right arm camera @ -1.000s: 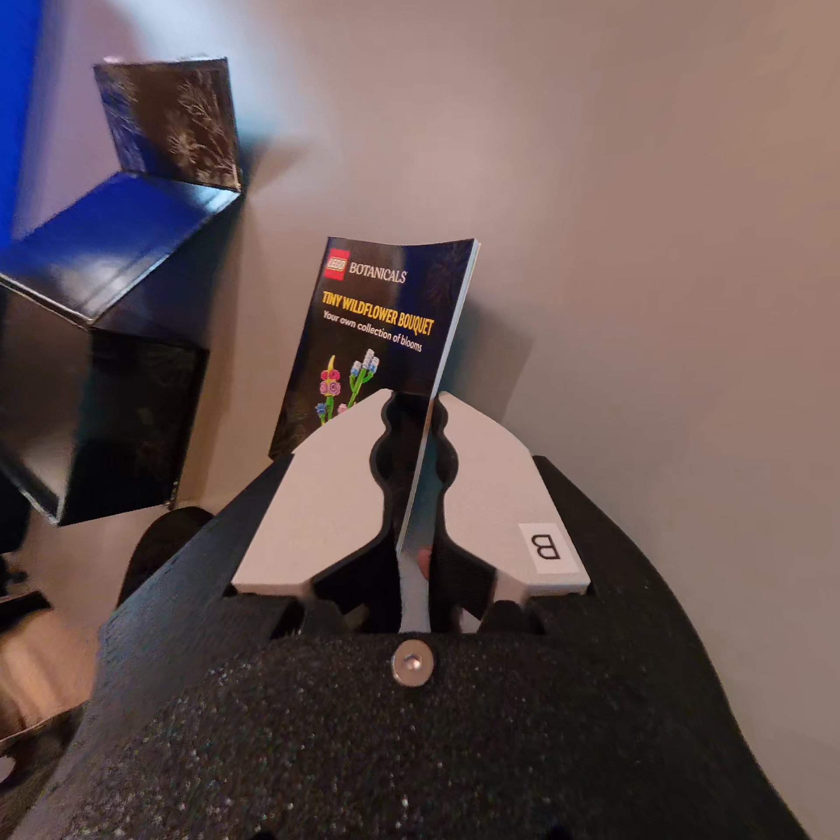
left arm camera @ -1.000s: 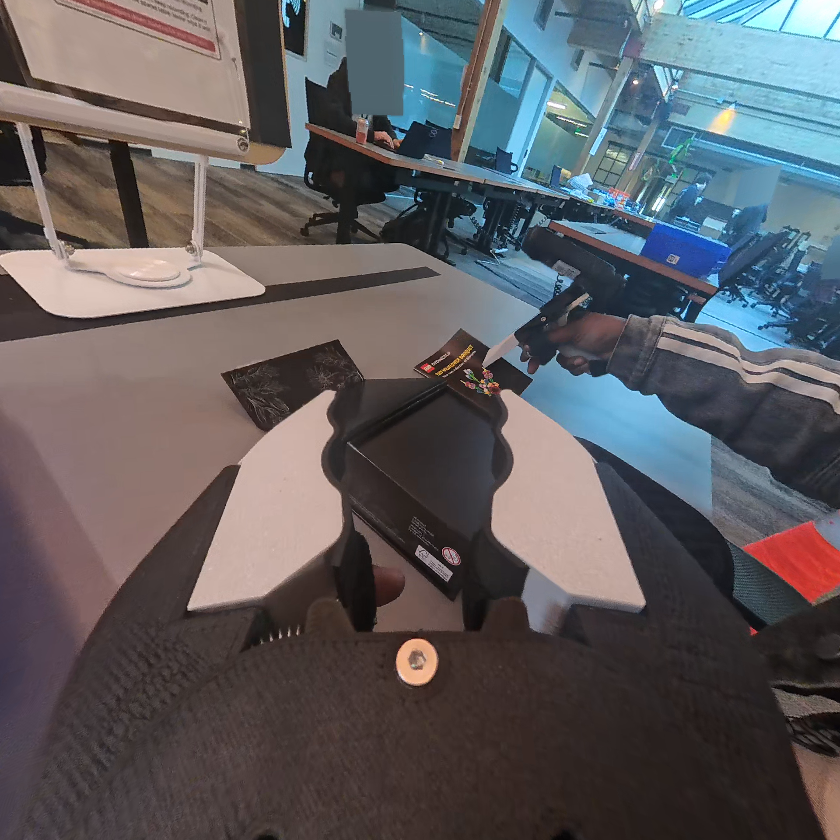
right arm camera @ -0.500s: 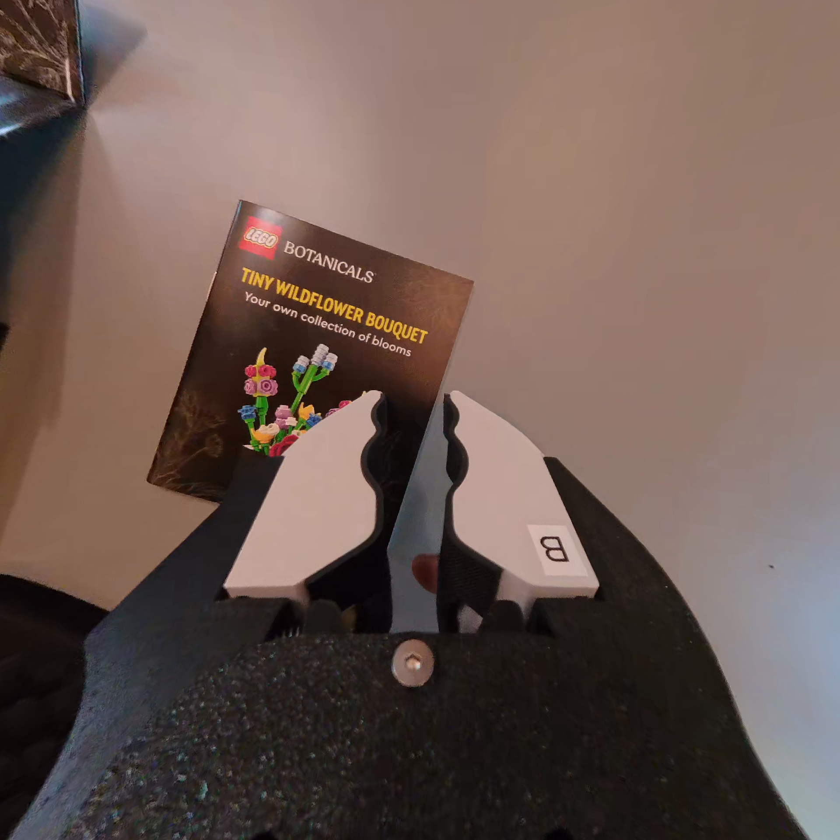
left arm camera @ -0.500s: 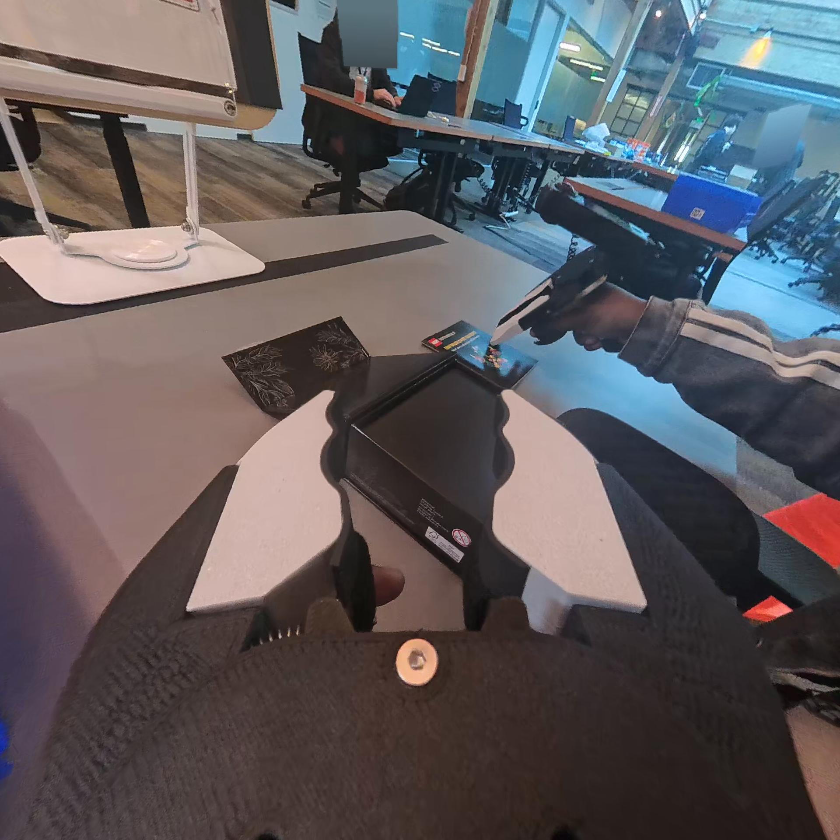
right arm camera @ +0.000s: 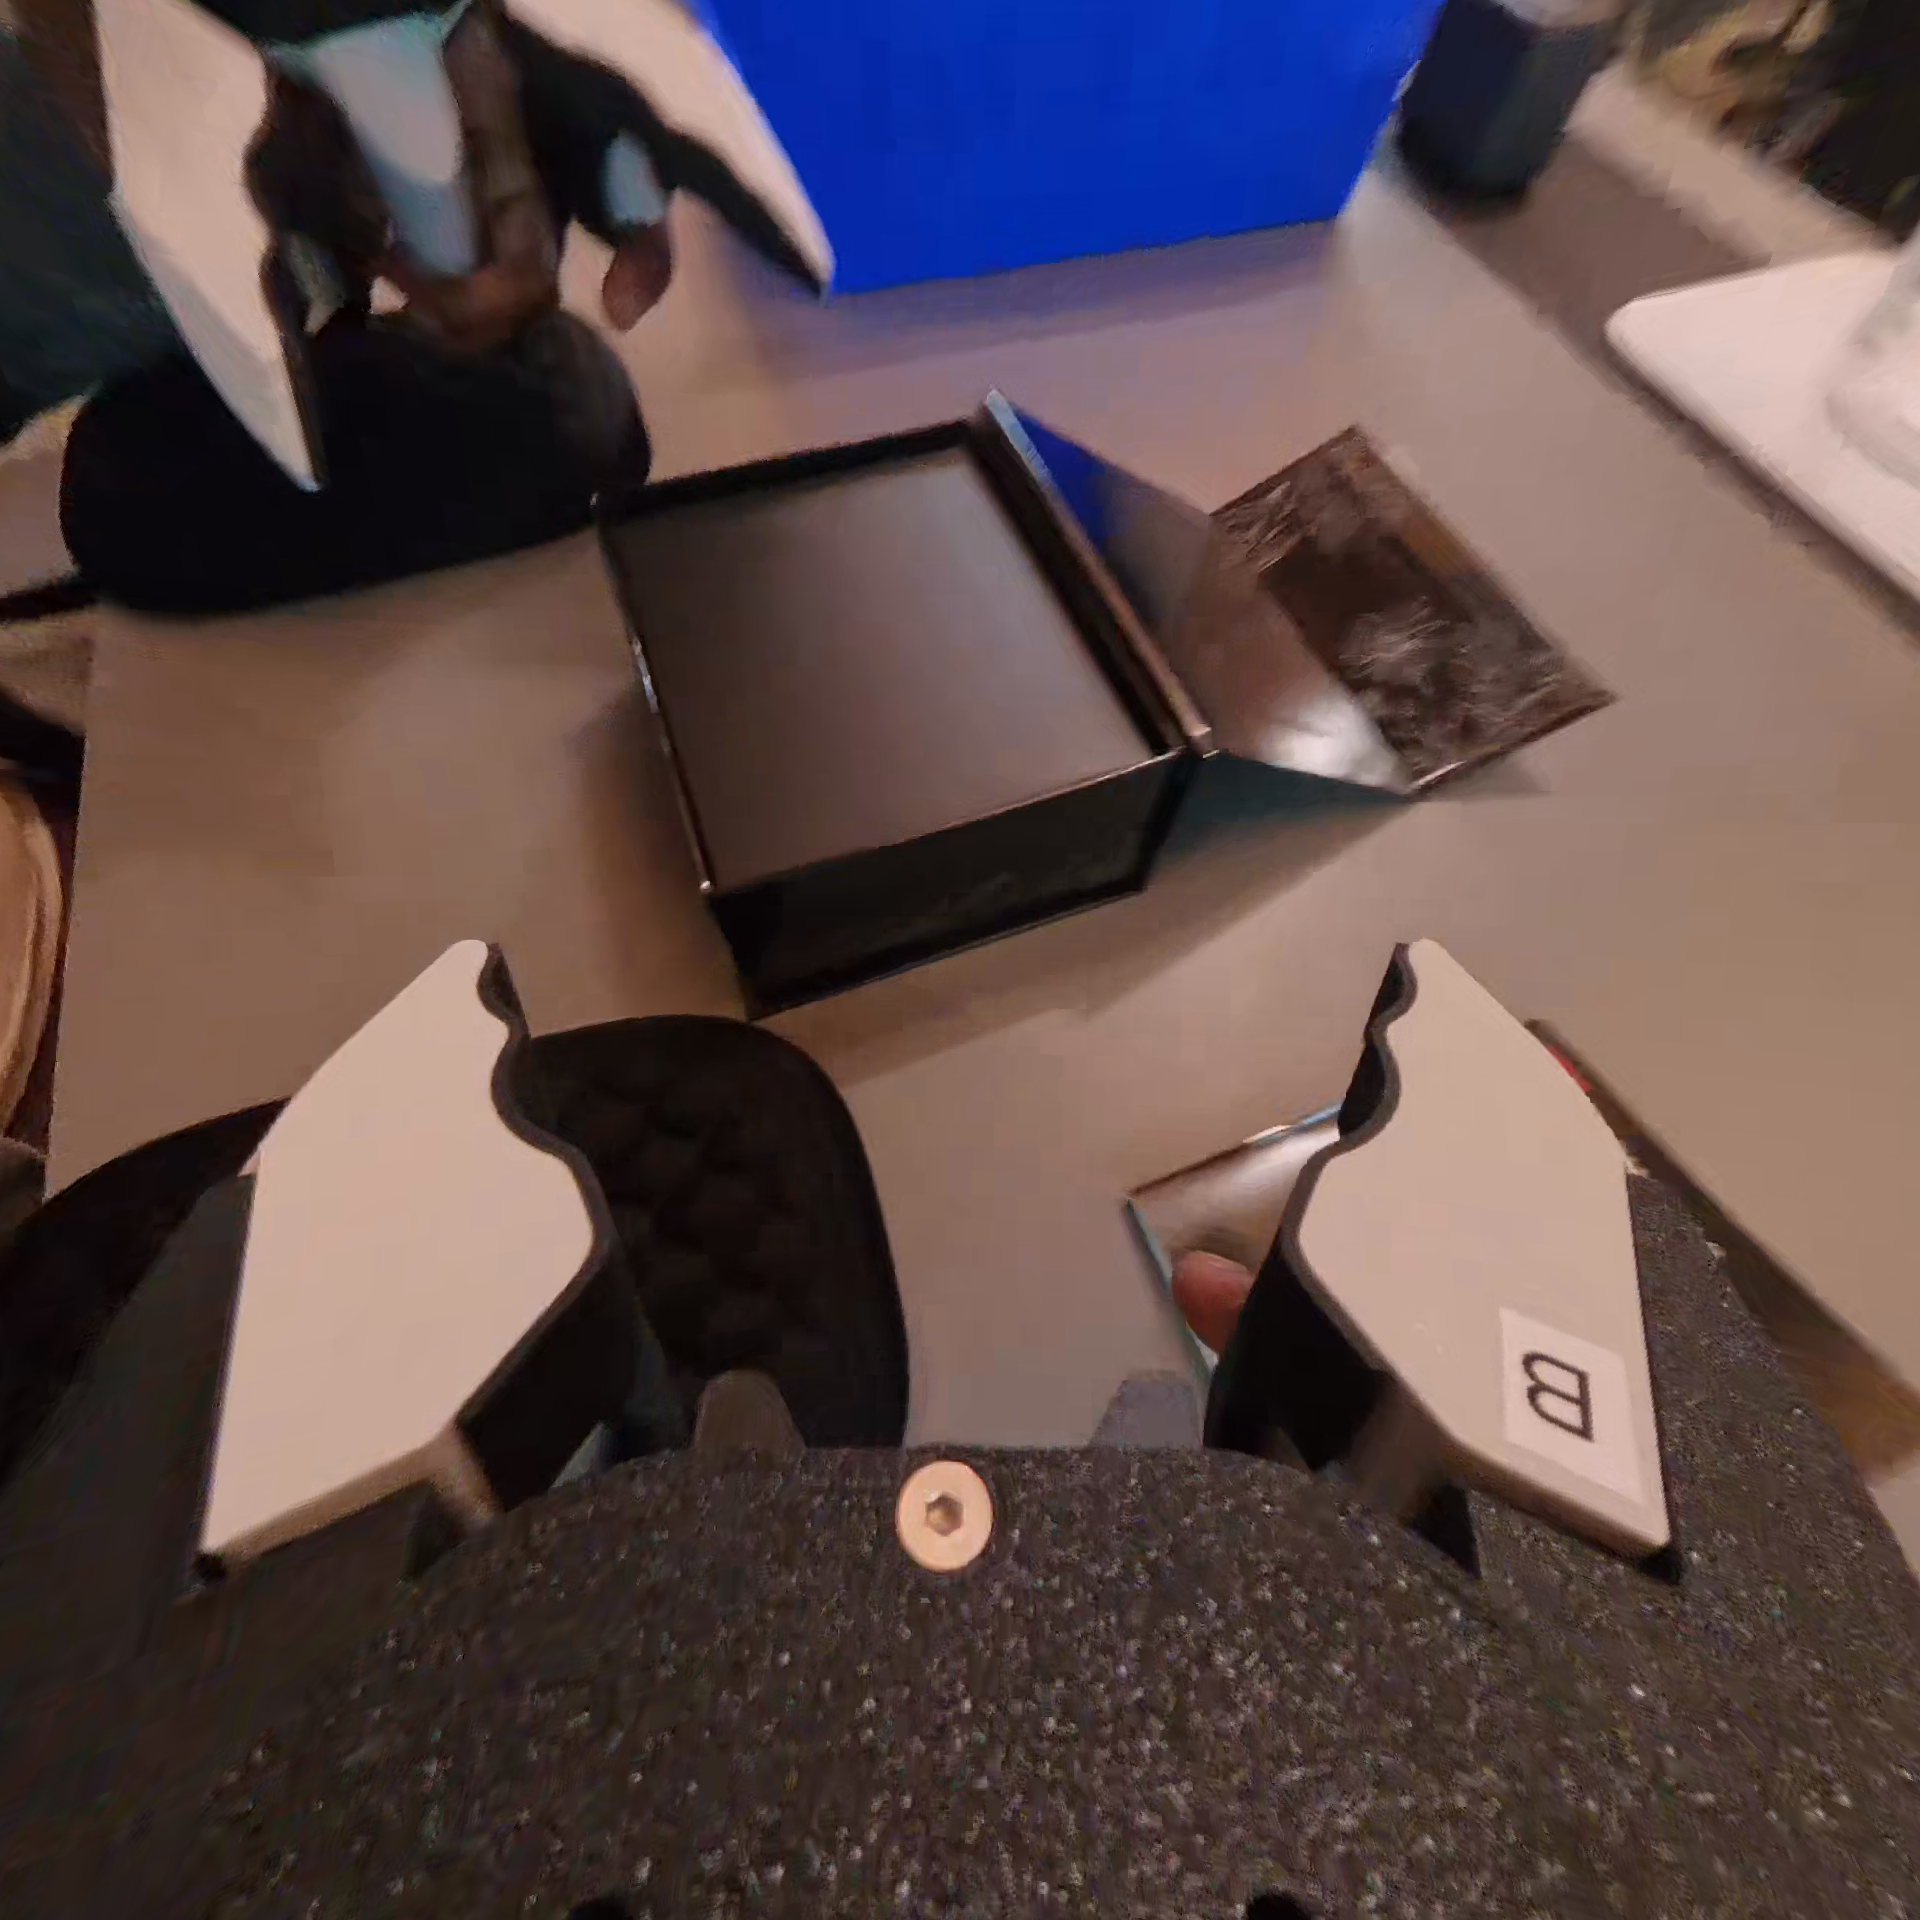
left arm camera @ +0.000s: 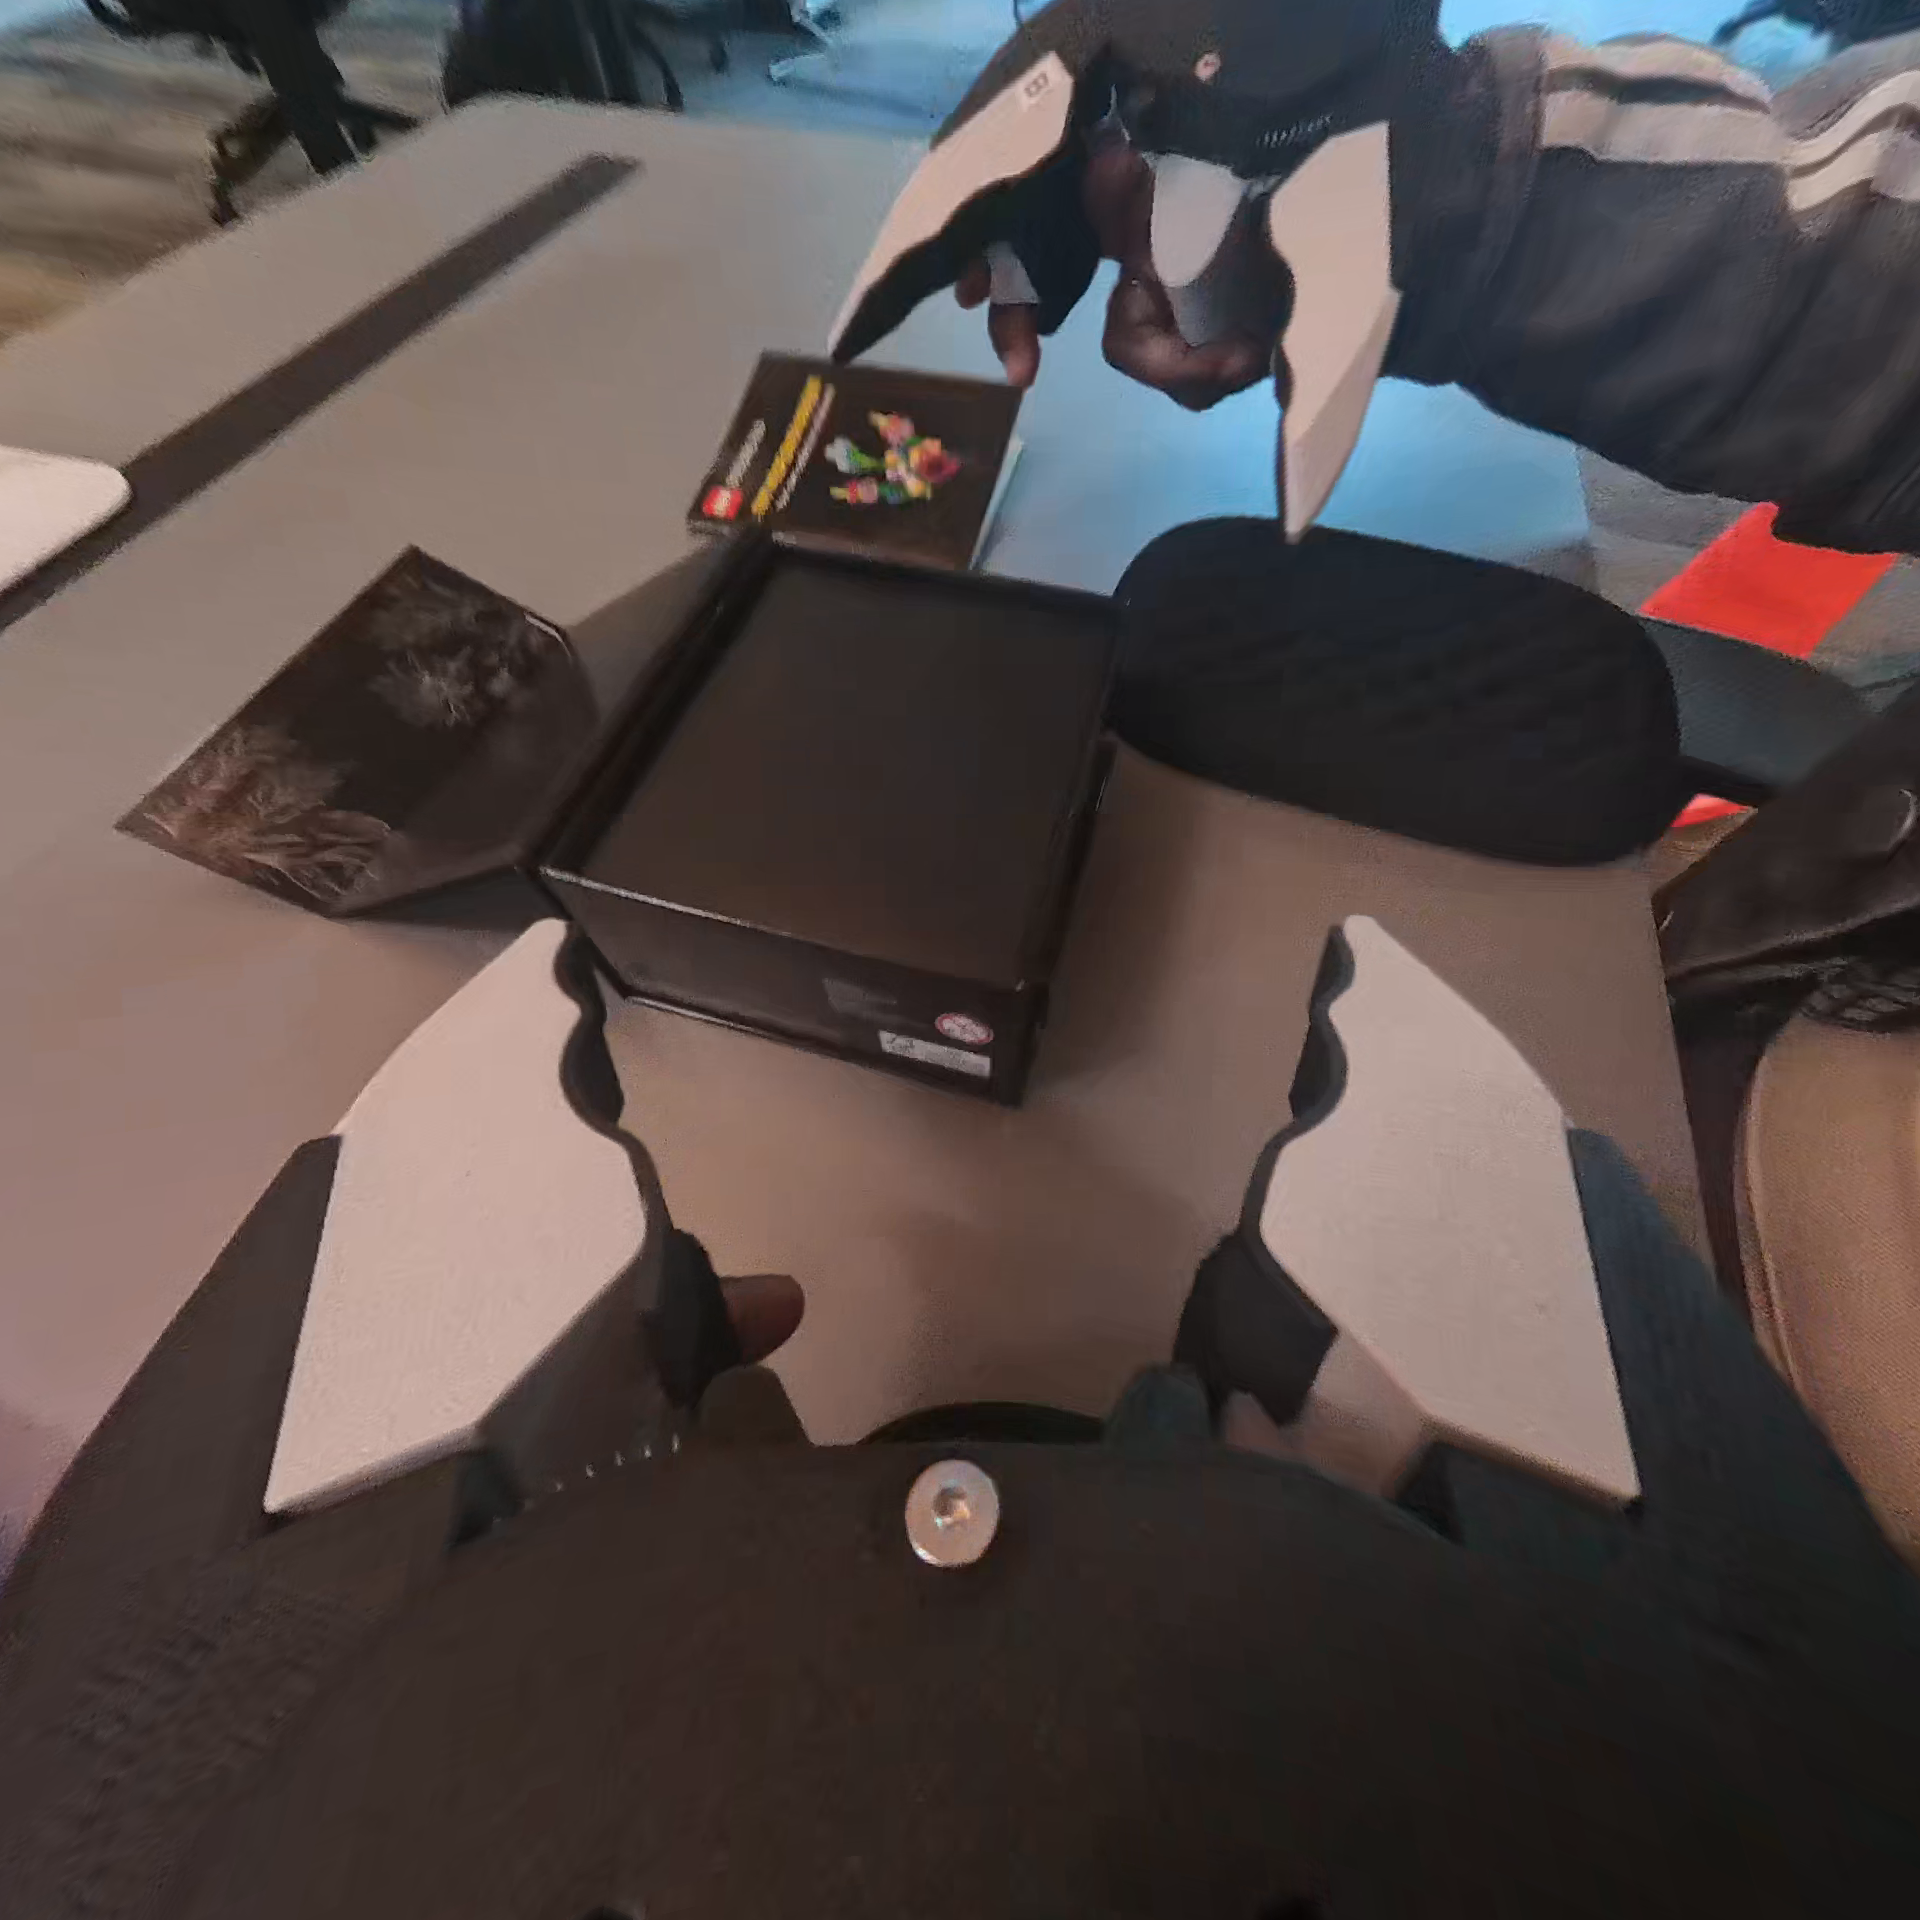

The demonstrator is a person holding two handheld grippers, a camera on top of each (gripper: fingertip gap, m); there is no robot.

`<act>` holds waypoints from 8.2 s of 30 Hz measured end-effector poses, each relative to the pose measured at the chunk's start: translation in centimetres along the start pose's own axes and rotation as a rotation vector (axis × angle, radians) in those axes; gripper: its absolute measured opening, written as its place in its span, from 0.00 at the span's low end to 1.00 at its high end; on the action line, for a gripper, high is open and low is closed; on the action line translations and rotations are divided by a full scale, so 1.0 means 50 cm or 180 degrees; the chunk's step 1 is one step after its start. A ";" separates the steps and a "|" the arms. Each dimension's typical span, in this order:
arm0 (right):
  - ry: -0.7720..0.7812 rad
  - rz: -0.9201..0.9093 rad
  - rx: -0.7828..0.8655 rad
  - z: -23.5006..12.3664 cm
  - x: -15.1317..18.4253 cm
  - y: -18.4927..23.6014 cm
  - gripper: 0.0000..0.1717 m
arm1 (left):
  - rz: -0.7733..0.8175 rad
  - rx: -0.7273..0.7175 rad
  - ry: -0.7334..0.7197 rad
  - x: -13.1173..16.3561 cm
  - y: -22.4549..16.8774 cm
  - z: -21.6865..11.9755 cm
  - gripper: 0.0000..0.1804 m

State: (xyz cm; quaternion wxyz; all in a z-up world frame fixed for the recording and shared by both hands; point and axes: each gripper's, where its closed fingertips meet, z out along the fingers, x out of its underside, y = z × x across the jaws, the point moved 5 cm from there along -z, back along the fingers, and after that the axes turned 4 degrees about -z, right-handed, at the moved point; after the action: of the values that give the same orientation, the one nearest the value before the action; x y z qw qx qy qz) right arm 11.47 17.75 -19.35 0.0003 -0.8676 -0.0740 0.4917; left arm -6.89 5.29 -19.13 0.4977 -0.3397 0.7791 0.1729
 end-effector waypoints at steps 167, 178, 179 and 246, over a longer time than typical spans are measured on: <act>-0.2394 0.0921 -0.1464 0.038 -0.204 -0.085 0.01 | -0.1692 0.1260 -0.0977 -0.069 0.097 0.066 0.64; -0.2172 0.1953 -0.1353 0.071 -0.216 -0.116 0.06 | -0.1697 0.1213 -0.1028 -0.073 0.099 0.066 0.43; -0.2157 0.2129 -0.1297 0.075 -0.214 -0.122 0.09 | -0.1678 0.1195 -0.1092 -0.079 0.099 0.061 0.43; 0.0071 -0.2774 0.1265 0.134 -0.095 0.046 0.39 | -0.2362 0.1153 -0.1108 -0.032 0.160 0.025 0.63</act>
State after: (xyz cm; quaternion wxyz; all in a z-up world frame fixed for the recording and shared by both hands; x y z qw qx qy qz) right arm 3.66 14.40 -18.93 0.3731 -0.7442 -0.3354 0.4411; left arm -11.22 12.30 -18.81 0.7012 -0.4693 0.5269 -0.1020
